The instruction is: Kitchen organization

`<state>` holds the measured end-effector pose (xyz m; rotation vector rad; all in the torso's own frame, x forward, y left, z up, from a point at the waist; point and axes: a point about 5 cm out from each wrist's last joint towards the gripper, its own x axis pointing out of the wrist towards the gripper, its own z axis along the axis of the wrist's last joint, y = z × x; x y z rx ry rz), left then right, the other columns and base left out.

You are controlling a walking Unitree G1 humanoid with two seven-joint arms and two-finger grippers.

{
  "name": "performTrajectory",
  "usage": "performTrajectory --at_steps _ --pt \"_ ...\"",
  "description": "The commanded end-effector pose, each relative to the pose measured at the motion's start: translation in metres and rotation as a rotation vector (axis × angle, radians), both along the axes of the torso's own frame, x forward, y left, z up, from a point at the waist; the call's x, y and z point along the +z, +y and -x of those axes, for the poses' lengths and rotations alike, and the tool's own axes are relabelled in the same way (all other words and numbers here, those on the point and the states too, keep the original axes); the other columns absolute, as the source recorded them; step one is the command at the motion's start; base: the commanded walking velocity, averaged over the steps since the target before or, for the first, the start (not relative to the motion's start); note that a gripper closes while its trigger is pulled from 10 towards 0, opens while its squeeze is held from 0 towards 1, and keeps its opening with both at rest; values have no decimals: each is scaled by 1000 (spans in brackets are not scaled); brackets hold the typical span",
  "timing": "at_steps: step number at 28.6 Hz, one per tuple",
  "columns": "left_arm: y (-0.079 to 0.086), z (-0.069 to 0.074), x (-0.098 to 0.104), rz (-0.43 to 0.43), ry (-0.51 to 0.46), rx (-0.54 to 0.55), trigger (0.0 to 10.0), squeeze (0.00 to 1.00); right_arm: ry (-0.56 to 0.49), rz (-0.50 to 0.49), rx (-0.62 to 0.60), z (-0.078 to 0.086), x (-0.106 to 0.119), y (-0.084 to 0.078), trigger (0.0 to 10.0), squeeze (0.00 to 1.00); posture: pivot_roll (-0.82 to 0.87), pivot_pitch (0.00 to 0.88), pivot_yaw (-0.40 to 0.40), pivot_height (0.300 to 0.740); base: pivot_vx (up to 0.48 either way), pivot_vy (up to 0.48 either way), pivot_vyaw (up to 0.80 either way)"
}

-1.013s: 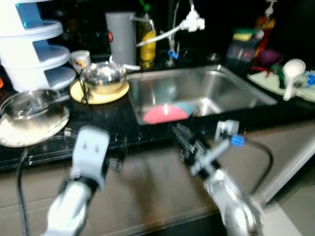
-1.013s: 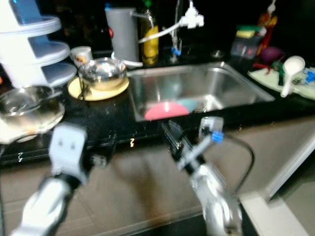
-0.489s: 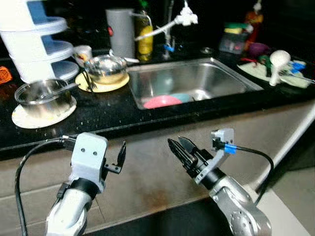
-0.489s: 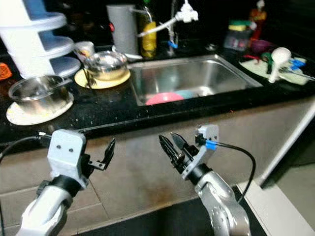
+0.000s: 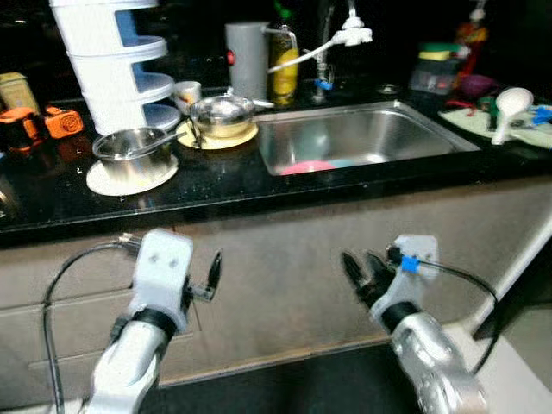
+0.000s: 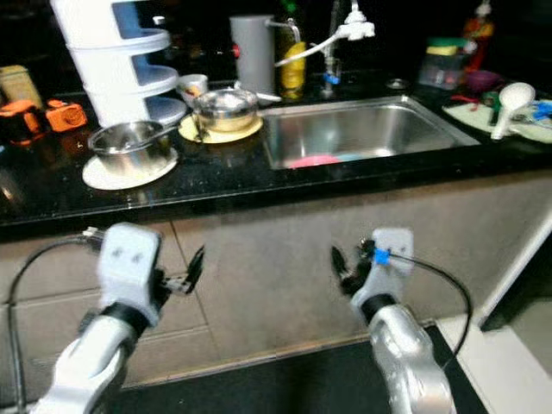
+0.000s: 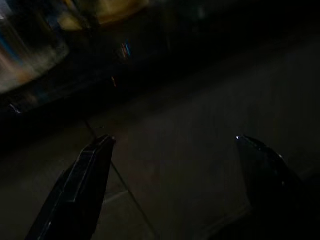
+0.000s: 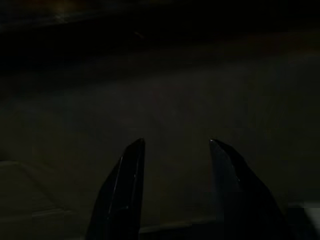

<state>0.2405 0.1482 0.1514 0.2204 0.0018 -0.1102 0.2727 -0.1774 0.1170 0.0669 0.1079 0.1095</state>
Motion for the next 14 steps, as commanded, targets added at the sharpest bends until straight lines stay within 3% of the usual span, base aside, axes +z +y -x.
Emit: performTrajectory --at_steps 1,3,5,8,11,14 --pt "3 -1 -24 -4 108 29 10000 0 22 54 -37 0 -6 -6 10000 0 53 0 -33 740 0 0 0" --pt "4 -1 -47 11 207 35 10000 0 32 120 -59 -2 -9 -10 10000 0 66 0 -51 740 0 0 0" --pt "5 -3 -57 -2 225 31 10000 0 53 178 -77 -5 -14 -12 10000 0 71 0 -64 740 0 0 0" --pt "5 -11 -59 50 231 44 10000 0 58 247 -120 -10 -17 -21 10000 0 64 0 -78 740 0 0 0" --pt "3 -13 -60 50 229 43 10000 0 48 317 -103 -12 -16 -27 10000 0 71 0 -77 740 0 0 0" --pt "4 -14 -61 49 221 42 10000 0 37 322 -113 -14 -12 -32 10000 0 59 0 -71 740 0 0 0"
